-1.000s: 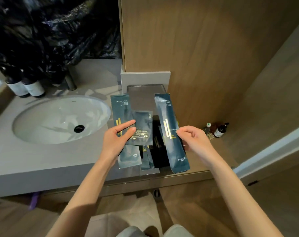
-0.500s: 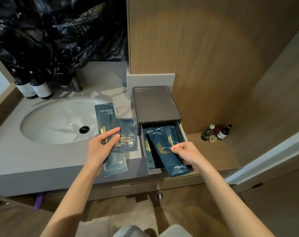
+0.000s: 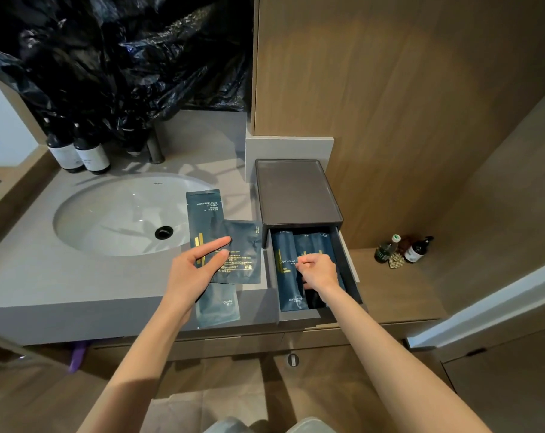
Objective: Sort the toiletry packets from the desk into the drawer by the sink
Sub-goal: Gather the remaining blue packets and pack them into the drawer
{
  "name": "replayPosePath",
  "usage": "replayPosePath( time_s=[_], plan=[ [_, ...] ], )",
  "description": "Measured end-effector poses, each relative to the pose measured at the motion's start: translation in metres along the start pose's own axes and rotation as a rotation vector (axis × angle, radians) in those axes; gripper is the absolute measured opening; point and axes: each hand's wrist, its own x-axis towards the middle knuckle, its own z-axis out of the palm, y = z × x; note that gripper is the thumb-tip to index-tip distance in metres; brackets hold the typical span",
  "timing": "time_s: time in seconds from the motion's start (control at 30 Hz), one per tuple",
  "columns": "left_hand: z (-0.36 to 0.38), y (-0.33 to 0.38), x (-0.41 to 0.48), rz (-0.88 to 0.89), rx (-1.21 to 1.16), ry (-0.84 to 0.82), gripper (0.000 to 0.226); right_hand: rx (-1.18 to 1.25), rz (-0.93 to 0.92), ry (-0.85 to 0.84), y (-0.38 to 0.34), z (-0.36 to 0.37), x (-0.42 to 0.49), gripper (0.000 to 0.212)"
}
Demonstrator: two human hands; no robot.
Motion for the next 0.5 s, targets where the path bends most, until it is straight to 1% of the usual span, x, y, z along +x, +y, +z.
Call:
replayPosePath(
  time_s=[0.1,0.17,0.2,0.27,0.33,0.37,0.43,0.5],
  plan=[
    [0.002,0.0,-0.001,-0.007,-0.015,-0.013,0.024,-0.121,-0.107,0.063,0.008,0.001,0.004,0.018],
    [0.004,0.0,-0.001,-0.013,-0.018,-0.023,0.023,-0.226,-0.223,0.082,0.011,-0.003,0.004,0.03],
    [0.005,0.0,-0.001,-0.014,-0.018,-0.026,0.023,-0.286,-0.305,0.062,0.011,-0.006,0.005,0.038],
    [0.006,0.0,0.0,-0.016,-0.016,-0.03,0.024,-0.424,-0.456,-0.08,0.012,-0.013,0.006,0.056],
    [0.008,0.0,0.0,-0.013,-0.012,-0.034,0.024,-0.574,-0.512,-0.287,0.01,-0.019,0.005,0.074],
    [0.008,0.0,0.001,-0.013,-0.009,-0.038,0.024,-0.646,-0.516,-0.359,0.009,-0.021,0.005,0.08],
    [0.011,0.0,0.001,-0.015,-0.005,-0.046,0.024,-0.767,-0.514,-0.424,0.008,-0.022,0.007,0.087],
    [0.013,0.001,0.002,-0.015,-0.003,-0.051,0.024,-0.818,-0.526,-0.429,0.006,-0.02,0.007,0.09]
  ],
)
